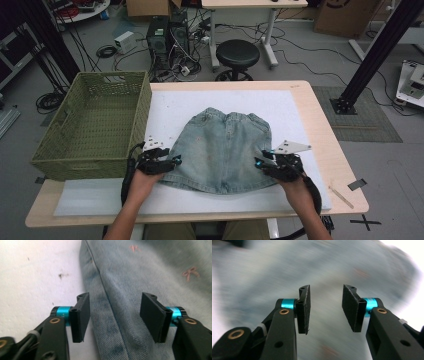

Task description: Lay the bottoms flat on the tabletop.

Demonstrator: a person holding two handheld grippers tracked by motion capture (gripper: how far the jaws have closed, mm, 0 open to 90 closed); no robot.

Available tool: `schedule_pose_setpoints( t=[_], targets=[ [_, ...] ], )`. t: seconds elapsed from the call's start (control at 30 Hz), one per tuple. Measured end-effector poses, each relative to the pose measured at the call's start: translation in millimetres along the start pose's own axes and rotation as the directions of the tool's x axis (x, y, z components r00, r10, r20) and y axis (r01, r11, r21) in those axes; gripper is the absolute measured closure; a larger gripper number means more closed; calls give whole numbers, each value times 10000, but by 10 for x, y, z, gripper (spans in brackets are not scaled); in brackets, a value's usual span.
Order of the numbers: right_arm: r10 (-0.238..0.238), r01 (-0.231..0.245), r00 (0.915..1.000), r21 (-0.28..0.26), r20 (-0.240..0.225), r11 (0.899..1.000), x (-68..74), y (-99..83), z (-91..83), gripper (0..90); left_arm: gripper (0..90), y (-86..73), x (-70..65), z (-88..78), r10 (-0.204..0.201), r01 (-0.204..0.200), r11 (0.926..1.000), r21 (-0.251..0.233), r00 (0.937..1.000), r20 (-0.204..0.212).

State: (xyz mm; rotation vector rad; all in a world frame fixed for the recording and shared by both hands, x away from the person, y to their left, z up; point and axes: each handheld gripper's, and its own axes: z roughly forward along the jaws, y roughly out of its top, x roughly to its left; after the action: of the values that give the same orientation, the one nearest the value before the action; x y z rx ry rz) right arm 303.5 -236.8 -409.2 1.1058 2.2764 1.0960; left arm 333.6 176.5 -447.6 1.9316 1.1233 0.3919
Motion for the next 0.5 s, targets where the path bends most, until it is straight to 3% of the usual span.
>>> schedule_pose_setpoints(
  t=[0.07,0.1,0.17,0.27,0.4,0.5],
  targets=[
    [380,-413,9970,475,679,9980,-132,-95,-7,601,501,-16,-19,25,91,-91,9998,164,10000,3],
    [593,-646,9950,646,807,9958,-182,-145,-2,601,535,-23,-32,36,169,-168,9996,211,9999,-32],
    [1018,-1092,9917,974,782,9892,-244,-234,18,569,623,-19,-56,31,287,-286,9993,238,9996,-44],
    [1160,-1277,9897,1515,837,9802,-250,-314,46,571,802,-26,-97,20,572,-567,9981,235,9982,-177],
    [1316,-1356,9907,1861,340,9731,-220,-356,32,826,849,-36,-122,-27,652,-649,9978,105,9976,-244],
    [867,-1000,9936,2092,719,9728,-168,-338,-30,861,851,-57,-129,-90,576,-576,9983,-19,9981,-214]
  ],
)
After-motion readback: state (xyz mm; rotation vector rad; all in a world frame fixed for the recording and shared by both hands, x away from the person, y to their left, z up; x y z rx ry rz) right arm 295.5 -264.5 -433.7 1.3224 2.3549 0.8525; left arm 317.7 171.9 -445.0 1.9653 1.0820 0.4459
